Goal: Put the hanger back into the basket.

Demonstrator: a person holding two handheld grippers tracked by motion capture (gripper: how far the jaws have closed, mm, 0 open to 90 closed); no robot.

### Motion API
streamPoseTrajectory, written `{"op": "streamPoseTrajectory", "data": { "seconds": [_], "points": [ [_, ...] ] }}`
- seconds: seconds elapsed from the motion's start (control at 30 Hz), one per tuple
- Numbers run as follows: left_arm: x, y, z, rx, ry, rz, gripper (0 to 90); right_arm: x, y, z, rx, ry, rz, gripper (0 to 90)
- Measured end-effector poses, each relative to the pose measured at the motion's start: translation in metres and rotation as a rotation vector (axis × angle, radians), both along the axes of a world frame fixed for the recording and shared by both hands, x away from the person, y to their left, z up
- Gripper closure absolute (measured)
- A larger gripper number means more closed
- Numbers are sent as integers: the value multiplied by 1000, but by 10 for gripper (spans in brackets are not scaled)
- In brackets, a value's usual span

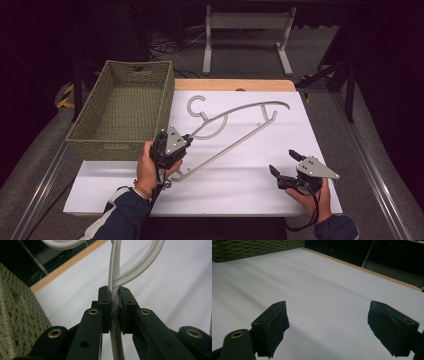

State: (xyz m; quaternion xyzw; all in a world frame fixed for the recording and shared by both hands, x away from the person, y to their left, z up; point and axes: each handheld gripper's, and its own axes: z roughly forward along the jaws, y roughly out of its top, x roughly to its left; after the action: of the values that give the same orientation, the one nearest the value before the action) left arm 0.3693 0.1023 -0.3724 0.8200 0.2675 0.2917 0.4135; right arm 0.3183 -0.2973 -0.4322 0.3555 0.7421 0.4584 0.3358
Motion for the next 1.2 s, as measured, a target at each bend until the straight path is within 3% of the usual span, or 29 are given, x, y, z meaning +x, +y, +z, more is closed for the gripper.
{"op": "streamPoseTrajectory", "data": {
  "seconds": [0.13, 0.53, 0.83, 1.2],
  "points": [
    [-7, 4, 10, -31, -29, 0, 818, 0, 0, 0, -2, 1, 0, 168],
    [-12, 17, 24, -74, -45, 19, 817, 0, 1, -1, -3, 5, 1, 168],
    [-14, 37, 37, -115, -75, 56, 817, 0, 1, -1, 3, 5, 4, 168],
    [-12, 65, 52, -164, -76, 103, 817, 1, 3, -3, 2, 19, 5, 168]
  ]
}}
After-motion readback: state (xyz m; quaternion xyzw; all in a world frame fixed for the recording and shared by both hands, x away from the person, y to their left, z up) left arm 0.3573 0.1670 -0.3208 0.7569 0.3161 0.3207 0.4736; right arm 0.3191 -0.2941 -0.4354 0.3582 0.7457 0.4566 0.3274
